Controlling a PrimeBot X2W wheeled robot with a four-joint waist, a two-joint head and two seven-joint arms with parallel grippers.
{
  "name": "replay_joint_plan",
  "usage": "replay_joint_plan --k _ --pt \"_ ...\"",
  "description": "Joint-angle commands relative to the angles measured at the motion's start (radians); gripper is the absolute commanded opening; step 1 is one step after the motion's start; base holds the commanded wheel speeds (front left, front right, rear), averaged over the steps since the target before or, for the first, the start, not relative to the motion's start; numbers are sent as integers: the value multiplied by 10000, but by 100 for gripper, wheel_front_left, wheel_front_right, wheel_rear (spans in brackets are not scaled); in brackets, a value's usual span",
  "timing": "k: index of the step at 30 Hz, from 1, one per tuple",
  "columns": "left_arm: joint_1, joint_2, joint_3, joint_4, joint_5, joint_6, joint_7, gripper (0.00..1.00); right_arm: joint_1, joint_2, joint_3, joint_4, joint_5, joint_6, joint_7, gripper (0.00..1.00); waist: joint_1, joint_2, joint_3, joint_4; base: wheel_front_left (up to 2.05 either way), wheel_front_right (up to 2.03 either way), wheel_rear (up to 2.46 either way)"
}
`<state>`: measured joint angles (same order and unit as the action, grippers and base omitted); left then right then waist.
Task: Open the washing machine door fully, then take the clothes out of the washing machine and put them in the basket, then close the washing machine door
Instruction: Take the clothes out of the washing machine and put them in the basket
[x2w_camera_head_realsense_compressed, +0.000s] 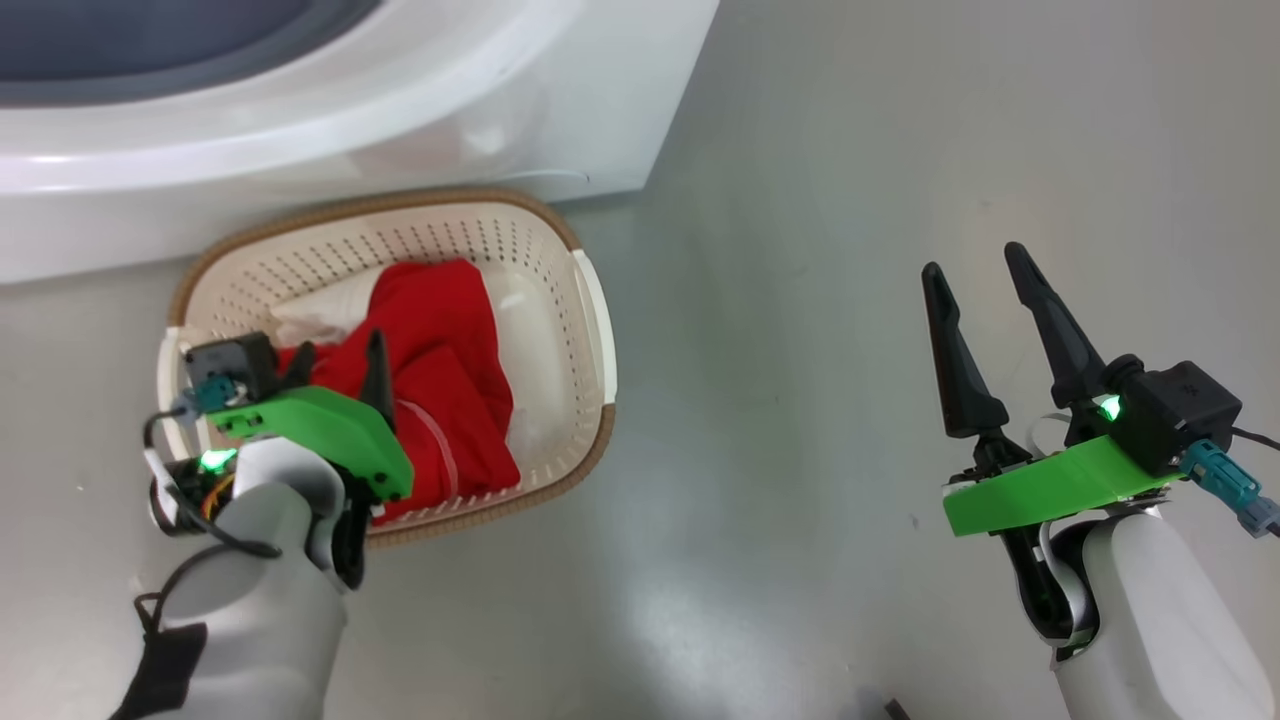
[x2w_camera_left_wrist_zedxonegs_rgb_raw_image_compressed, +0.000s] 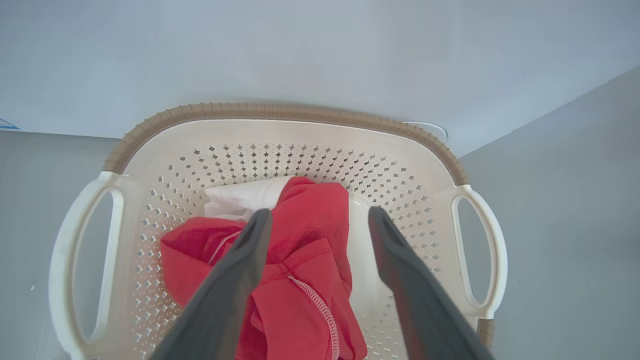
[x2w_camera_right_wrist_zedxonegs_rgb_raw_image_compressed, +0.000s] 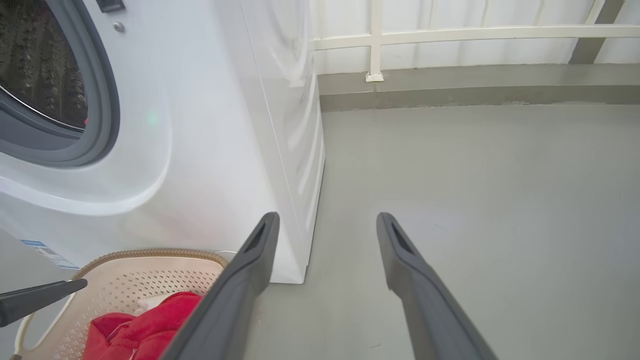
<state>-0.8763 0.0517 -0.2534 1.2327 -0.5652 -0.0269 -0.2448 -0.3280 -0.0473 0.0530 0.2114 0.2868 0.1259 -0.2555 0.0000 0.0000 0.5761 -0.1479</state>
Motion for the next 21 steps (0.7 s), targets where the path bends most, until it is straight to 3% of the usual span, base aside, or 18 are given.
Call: replay_joint_plan --k 1,12,21 --pt "442 297 117 -482 200 -43 -155 100 282 -29 163 -170 -160 48 -63 100 0 0 -313 86 0 0 0" --pt "2681 334 1187 -5187 1107 531 -168 100 608 -29 -96 -76 -417 48 -63 100 0 0 -1299 364 0 0 0" --pt "4126 195 1923 -7727 1400 323 -169 100 863 -29 -249 -46 -592 48 -63 100 0 0 -2184 571 0 0 0"
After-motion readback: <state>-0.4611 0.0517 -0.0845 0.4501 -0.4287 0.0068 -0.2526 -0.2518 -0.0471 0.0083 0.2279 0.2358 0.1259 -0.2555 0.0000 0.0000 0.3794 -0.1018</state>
